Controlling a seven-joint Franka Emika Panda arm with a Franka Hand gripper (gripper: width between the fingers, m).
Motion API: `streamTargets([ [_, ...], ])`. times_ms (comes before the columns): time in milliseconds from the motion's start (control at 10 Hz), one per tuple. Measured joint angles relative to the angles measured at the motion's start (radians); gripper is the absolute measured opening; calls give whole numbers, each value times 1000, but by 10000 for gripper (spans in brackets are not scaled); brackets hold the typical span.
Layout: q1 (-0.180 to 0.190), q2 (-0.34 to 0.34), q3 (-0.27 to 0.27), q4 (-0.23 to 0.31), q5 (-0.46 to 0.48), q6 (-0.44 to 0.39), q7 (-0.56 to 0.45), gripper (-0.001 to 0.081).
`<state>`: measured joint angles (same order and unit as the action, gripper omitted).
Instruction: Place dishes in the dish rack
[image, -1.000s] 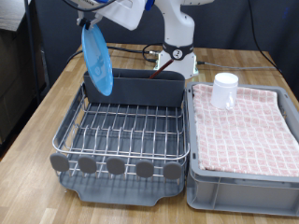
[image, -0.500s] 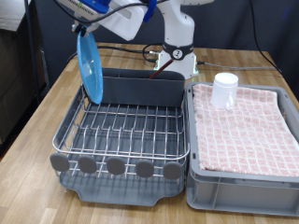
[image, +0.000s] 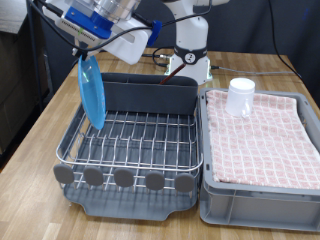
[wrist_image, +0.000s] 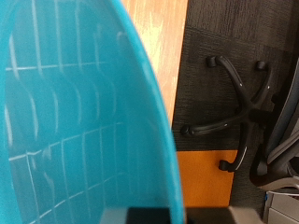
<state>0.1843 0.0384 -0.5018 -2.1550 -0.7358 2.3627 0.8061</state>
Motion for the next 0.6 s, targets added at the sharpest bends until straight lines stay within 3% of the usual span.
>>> streamTargets([
  [600, -1, 60, -31, -34, 4, 86, 28, 23],
])
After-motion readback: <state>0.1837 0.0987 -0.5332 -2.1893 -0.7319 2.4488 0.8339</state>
